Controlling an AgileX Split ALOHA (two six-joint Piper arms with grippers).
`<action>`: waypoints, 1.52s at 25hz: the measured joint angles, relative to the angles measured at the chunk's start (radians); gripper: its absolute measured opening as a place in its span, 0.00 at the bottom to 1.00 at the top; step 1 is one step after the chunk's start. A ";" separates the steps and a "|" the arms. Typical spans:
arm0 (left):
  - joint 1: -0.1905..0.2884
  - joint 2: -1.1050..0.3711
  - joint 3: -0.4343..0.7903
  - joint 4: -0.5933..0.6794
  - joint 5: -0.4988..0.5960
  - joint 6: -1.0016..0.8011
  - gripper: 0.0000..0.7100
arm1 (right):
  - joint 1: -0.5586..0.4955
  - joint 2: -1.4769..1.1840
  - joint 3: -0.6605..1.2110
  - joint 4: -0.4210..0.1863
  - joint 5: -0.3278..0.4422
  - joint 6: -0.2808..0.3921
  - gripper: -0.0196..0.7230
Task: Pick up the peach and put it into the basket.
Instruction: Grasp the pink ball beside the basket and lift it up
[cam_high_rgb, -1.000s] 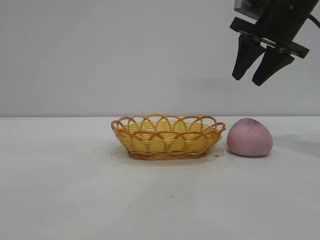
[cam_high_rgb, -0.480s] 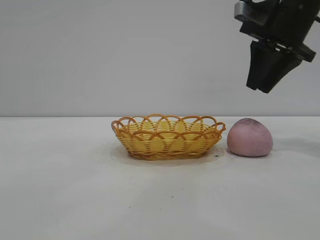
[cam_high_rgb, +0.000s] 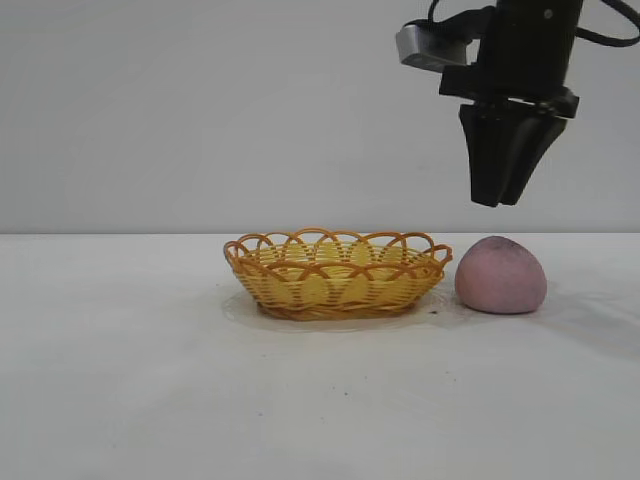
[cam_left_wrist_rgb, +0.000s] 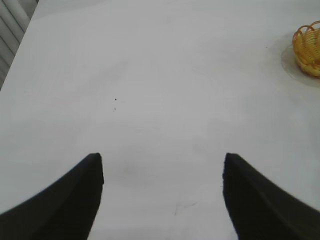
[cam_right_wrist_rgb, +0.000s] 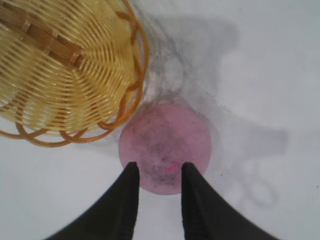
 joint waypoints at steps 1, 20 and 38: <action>0.000 0.000 0.000 0.000 0.000 0.000 0.63 | 0.000 0.000 0.000 0.000 0.002 0.008 0.30; 0.000 0.000 0.000 0.000 0.000 0.000 0.63 | 0.002 0.134 -0.071 -0.053 0.033 0.025 0.08; 0.000 0.000 0.000 0.000 0.000 0.003 0.63 | 0.074 0.084 -0.441 -0.044 0.157 0.040 0.03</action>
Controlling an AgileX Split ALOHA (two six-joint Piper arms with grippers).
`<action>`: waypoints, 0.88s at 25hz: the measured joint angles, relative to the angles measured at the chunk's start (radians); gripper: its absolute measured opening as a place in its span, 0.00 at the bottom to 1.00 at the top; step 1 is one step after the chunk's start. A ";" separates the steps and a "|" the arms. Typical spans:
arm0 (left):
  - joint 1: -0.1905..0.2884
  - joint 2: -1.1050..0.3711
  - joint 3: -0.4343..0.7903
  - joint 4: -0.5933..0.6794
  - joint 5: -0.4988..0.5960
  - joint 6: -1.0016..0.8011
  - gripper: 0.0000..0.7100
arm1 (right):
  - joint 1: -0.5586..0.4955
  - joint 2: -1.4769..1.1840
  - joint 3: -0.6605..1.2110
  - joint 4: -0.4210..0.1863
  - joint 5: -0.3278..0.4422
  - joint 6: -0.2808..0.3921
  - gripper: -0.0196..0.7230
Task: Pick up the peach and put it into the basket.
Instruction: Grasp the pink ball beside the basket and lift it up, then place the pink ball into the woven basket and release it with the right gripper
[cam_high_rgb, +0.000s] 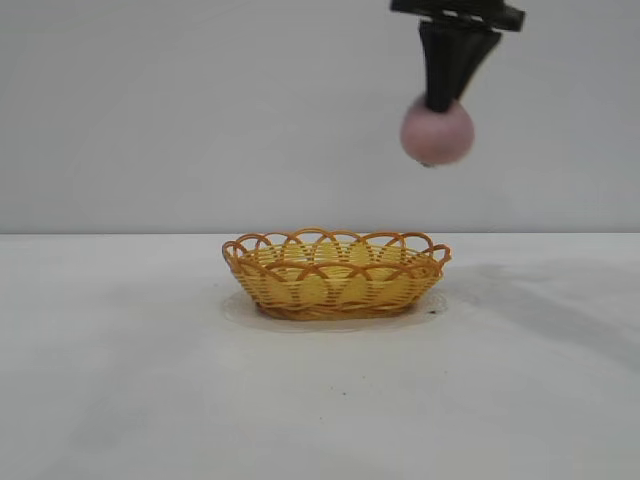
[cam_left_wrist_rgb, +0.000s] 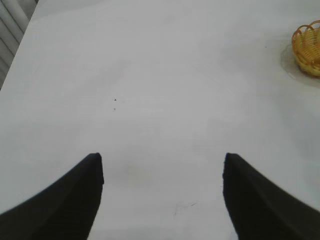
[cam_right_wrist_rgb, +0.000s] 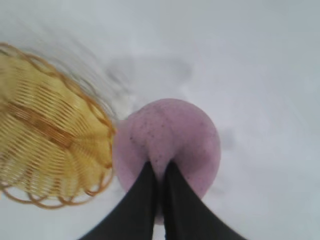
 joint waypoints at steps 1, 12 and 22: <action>0.000 0.000 0.000 0.000 0.000 0.000 0.63 | 0.019 0.000 0.000 0.000 0.004 -0.001 0.03; 0.000 0.000 0.000 0.000 0.000 0.000 0.63 | 0.157 0.002 0.020 0.039 0.009 0.005 0.03; 0.000 0.000 0.000 0.000 0.000 0.000 0.63 | 0.157 0.046 0.109 0.066 0.006 0.005 0.03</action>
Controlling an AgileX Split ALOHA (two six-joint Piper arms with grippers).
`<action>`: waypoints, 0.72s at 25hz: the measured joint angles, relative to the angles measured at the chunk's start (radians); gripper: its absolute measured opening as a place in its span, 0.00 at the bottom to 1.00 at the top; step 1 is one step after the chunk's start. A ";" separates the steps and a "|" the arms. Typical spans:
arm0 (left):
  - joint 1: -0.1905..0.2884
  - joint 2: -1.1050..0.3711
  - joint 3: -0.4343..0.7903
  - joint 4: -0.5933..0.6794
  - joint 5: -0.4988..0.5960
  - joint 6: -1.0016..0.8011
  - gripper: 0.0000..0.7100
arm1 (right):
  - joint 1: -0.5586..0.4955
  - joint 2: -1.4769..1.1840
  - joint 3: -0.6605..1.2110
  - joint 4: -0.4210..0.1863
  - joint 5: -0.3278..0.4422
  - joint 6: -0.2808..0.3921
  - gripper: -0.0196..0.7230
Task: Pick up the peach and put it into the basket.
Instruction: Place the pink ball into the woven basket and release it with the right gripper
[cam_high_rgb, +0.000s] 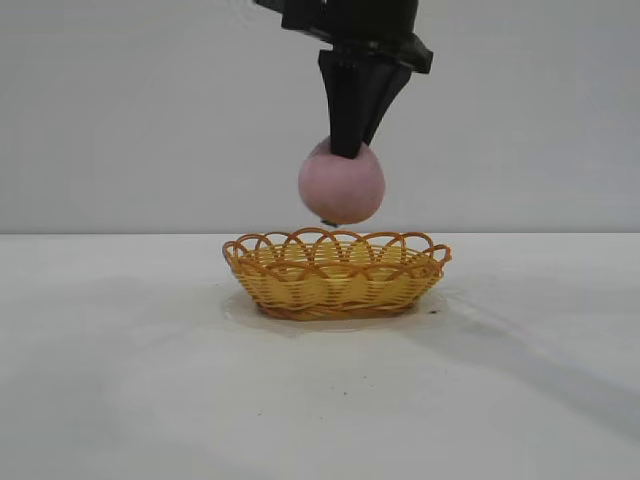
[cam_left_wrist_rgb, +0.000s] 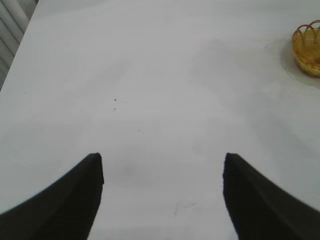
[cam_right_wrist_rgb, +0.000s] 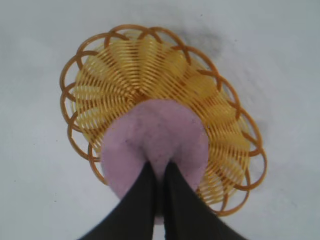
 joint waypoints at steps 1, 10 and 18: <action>0.000 0.000 0.000 0.000 0.000 0.000 0.63 | 0.000 0.012 0.000 0.001 -0.001 -0.003 0.03; 0.000 0.000 0.000 0.000 0.000 0.000 0.63 | 0.000 0.074 0.002 0.002 -0.007 -0.004 0.10; 0.000 0.000 0.000 0.000 0.000 0.000 0.63 | 0.000 0.074 0.002 0.002 -0.007 0.035 0.34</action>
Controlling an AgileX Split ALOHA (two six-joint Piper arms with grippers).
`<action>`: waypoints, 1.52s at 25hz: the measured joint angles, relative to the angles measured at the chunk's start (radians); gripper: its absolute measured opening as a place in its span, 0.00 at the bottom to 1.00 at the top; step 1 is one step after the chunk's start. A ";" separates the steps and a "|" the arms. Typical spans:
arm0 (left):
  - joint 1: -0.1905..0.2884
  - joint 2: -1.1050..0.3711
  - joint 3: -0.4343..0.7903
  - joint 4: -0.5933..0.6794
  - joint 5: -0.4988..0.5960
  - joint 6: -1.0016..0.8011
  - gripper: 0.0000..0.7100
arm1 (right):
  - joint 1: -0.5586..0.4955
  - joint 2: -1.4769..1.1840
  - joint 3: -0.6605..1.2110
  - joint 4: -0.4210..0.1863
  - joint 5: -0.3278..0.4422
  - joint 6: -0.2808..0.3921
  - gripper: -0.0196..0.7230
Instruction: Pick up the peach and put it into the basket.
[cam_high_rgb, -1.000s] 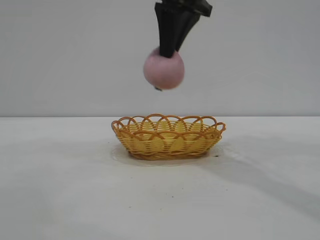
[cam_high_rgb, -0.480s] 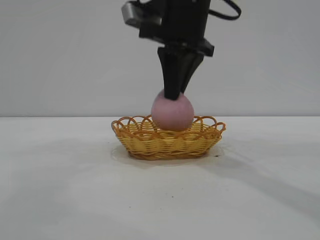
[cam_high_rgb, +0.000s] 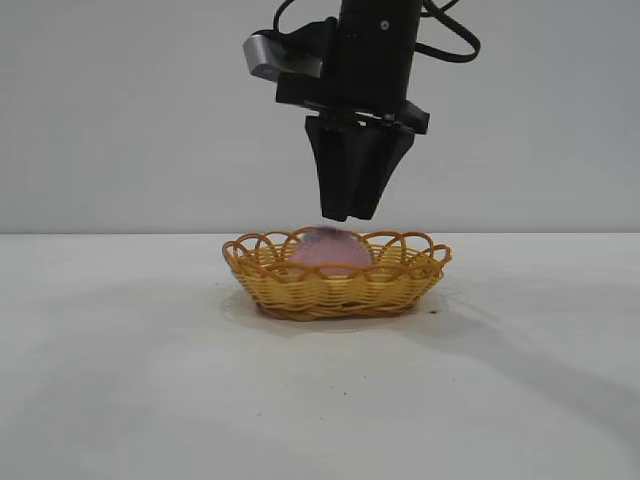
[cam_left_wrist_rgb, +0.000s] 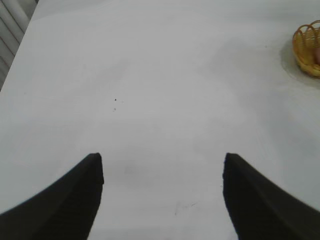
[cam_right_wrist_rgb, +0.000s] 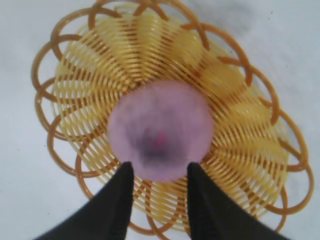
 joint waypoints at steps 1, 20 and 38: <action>0.000 0.000 0.000 0.000 0.000 0.000 0.63 | 0.000 0.000 0.000 0.000 0.000 0.007 0.34; 0.000 0.000 0.000 0.000 0.000 0.000 0.63 | -0.268 -0.014 -0.138 -0.100 0.002 0.120 0.37; 0.000 0.000 0.000 0.000 0.000 0.000 0.63 | -0.577 -0.039 -0.138 -0.113 0.003 0.175 0.37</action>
